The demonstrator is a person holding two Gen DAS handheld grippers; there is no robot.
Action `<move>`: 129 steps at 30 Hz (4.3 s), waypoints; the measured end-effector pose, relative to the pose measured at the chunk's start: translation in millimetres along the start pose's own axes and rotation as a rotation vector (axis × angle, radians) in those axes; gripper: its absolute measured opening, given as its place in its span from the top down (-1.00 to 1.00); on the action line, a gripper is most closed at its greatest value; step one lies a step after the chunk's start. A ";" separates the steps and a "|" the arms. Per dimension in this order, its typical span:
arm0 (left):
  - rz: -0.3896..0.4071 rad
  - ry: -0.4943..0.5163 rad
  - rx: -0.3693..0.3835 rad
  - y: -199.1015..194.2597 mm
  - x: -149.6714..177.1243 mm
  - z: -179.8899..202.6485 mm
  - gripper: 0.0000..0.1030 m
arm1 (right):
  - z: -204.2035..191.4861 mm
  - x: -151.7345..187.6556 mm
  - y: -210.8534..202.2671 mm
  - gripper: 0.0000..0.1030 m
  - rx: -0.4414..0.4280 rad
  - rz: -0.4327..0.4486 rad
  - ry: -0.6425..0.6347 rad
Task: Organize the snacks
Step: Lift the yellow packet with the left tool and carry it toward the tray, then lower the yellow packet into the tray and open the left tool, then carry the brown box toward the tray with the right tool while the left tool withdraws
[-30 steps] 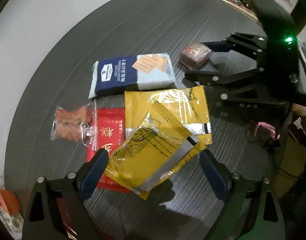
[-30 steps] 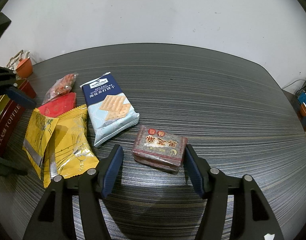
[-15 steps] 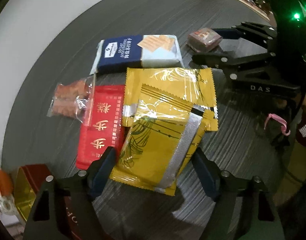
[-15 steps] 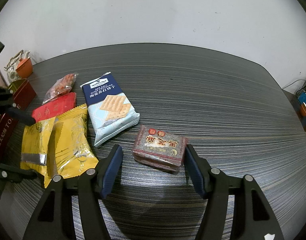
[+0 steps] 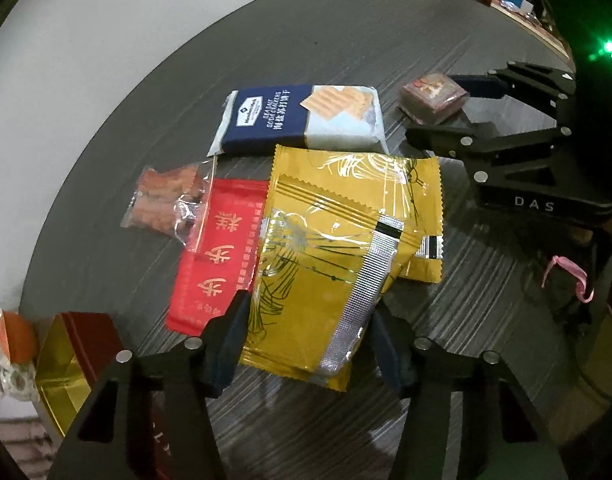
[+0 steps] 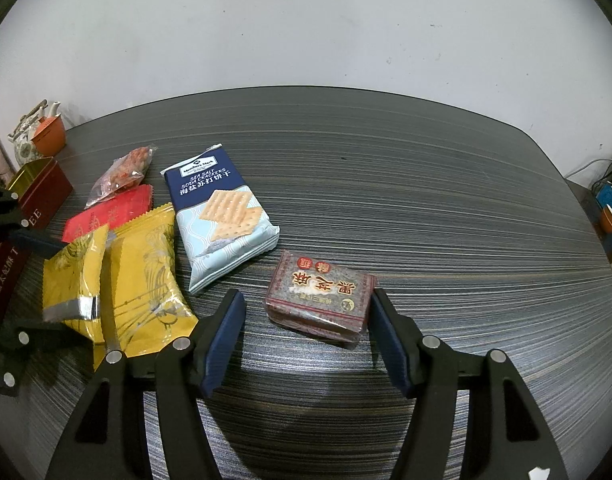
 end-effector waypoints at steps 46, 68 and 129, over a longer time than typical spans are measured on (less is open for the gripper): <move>0.189 -0.763 -0.278 -109.4 144.9 -168.4 -0.11 | -1.9 0.1 0.3 -0.18 0.000 -0.002 -0.003; 0.142 -0.894 -0.309 -81.8 181.4 -212.8 -0.10 | -1.8 0.0 1.0 -0.18 -0.001 -0.002 -0.004; 0.350 -1.059 -0.409 -152.0 315.6 -161.2 -0.50 | -39.9 -33.3 -83.5 0.19 -0.046 0.104 -0.031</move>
Point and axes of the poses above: each gripper's, at about its wrist camera, not at the fingertips, and y roughly the way its jaws point, z to its right, x to its underside, the point moved 6 cm from there along y, roughly the way its jaws point, and after that the axes turned 10 degrees about x, right-handed, at the moved point
